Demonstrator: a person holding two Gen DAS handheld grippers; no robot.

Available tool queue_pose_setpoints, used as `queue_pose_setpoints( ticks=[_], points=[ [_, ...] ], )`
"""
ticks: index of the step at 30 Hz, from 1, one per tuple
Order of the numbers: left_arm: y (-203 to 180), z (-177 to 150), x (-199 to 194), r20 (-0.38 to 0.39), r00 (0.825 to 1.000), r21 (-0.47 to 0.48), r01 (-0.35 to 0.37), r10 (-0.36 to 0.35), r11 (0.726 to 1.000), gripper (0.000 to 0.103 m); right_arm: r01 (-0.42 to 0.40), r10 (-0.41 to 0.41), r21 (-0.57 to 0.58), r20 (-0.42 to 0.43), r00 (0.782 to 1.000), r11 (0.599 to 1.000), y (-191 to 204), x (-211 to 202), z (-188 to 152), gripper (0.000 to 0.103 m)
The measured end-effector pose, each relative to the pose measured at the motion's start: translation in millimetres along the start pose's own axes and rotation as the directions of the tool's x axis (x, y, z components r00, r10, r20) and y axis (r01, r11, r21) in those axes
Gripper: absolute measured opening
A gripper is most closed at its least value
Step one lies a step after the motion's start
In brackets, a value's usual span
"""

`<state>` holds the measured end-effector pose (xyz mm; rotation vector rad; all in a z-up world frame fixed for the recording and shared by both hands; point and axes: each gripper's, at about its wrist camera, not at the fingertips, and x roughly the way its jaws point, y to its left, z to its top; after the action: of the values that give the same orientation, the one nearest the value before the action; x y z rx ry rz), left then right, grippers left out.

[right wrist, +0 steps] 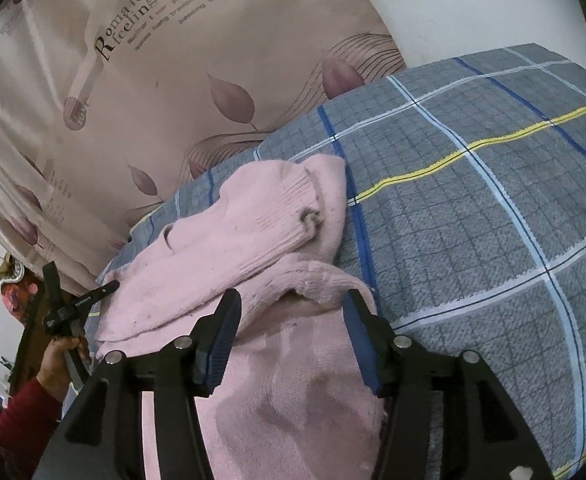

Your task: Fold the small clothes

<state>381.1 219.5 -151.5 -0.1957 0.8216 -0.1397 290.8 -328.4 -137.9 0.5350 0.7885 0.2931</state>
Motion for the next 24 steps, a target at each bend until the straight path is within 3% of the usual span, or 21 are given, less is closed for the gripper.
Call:
queue_pose_setpoints(
  ticks=[5, 7, 10, 11, 12, 14, 15, 17, 20, 21, 24],
  points=[
    [1.9, -8.4, 5.8, -0.01, 0.998, -0.007, -0.068, 0.068, 0.998, 0.015, 0.023, -0.023, 0.015, -0.038, 0.999, 1.0, -1.5, 8.4, 1.8, 0.057],
    [0.3, -10.7, 1.8, -0.009, 0.999, -0.025, -0.046, 0.046, 0.999, 0.015, 0.019, -0.019, 0.012, -0.04, 0.999, 1.0, -1.0, 8.5, 2.0, 0.06],
    [-12.9, -20.4, -27.7, 0.045, 0.998, 0.011, -0.046, 0.045, 0.999, 0.024, -0.022, 0.024, 0.042, -0.056, 0.998, 0.999, -6.7, 2.6, 3.5, 0.061],
    [-15.1, -24.6, -38.0, 0.044, 0.998, 0.012, -0.044, 0.044, 0.999, 0.038, -0.056, 0.062, 0.088, -0.065, 0.996, 0.995, -13.6, -6.4, 2.2, 0.061],
    [-17.3, -33.3, -53.1, 0.033, 0.999, 0.008, -0.016, 0.015, 1.0, 0.059, -0.082, 0.09, 0.125, -0.063, 0.994, 0.989, -19.4, -16.7, -0.3, 0.062],
    [-23.9, -54.5, -78.2, 0.013, 0.999, 0.009, 0.043, -0.043, 0.999, 0.08, -0.102, 0.111, 0.167, -0.048, 0.993, 0.981, -30.7, -44.6, -8.9, 0.065],
    [-28.1, -70.6, -92.4, -0.012, 0.996, 0.014, 0.091, -0.091, 0.996, 0.082, -0.1, 0.11, 0.172, -0.049, 0.993, 0.98, -33.7, -54.5, -12.6, 0.067],
    [-34.1, -103.2, -111.5, -0.09, 0.982, 0.011, 0.166, -0.165, 0.986, 0.085, -0.081, 0.097, 0.165, -0.088, 0.991, 0.983, -42.4, -78.2, -26.9, 0.069],
    [-38.7, -153.2, -131.6, -0.198, 0.944, -0.066, 0.257, -0.265, 0.964, 0.085, -0.055, 0.075, 0.116, -0.175, 0.982, 0.992, -44.6, -100.5, -56.7, 0.069],
    [-38.0, -171.9, -138.5, -0.213, 0.927, -0.124, 0.288, -0.309, 0.949, 0.085, -0.05, 0.069, 0.096, -0.202, 0.977, 0.994, -42.7, -104.7, -66.7, 0.069],
    [-38.8, -204.8, -162.3, -0.157, 0.903, -0.214, 0.365, -0.401, 0.906, 0.086, -0.055, 0.055, 0.009, -0.241, 0.969, 0.998, -31.2, -118.2, -92.7, 0.069]
  ],
)
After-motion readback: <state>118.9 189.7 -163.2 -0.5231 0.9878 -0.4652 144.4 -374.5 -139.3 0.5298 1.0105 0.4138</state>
